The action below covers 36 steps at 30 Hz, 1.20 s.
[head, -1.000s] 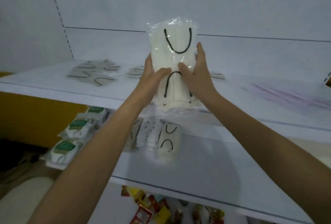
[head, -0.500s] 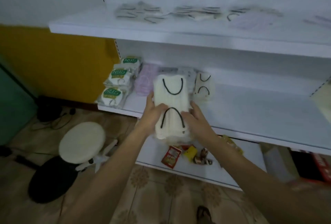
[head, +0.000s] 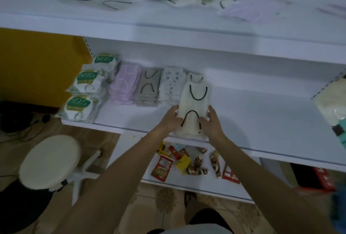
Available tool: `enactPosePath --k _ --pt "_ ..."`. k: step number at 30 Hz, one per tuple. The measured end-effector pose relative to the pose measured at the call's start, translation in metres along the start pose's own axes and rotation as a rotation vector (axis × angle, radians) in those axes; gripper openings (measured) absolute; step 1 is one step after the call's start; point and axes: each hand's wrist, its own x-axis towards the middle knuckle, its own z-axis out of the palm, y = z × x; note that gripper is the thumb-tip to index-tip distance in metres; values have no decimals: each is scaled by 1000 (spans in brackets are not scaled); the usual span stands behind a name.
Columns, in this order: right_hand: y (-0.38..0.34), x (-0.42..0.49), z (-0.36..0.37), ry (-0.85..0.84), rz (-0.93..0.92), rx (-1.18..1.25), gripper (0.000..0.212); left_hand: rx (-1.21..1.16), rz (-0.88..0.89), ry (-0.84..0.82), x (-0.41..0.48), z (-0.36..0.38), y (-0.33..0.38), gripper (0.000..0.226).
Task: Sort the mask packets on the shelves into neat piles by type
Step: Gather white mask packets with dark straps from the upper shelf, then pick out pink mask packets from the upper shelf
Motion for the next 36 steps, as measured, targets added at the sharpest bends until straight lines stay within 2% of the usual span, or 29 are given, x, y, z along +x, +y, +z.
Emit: enactPosePath --k 2,6,9,12,14,16,19,21,25,32,36 --pt "-3 34 -12 35 1 54 54 44 7 18 37 14 9 59" --pt "-6 112 -24 42 35 40 59 168 122 182 103 31 23 57" --pt "-4 170 -23 -16 95 -47 67 476 257 292 143 34 18 44" --pt "5 208 -16 -72 156 -162 71 803 302 292 165 40 3 35" --pt "15 221 -11 -85 157 -297 66 984 352 266 169 43 -7 37" --pt "22 226 -8 -95 138 -380 59 1110 381 251 171 44 -15 43" --pt "26 232 -5 -128 119 -554 62 1226 293 212 171 42 -16 54" --pt "24 235 -6 -125 128 -686 68 1263 260 200 171 42 -12 56" --pt "24 235 -15 -95 94 -632 76 1233 295 220 164 39 -9 55" --pt "11 185 -27 -99 -200 -840 74 1113 386 240 116 19 -11 53" --pt "9 132 -26 -185 -345 -958 73 1062 430 216 73 -5 -18 54"
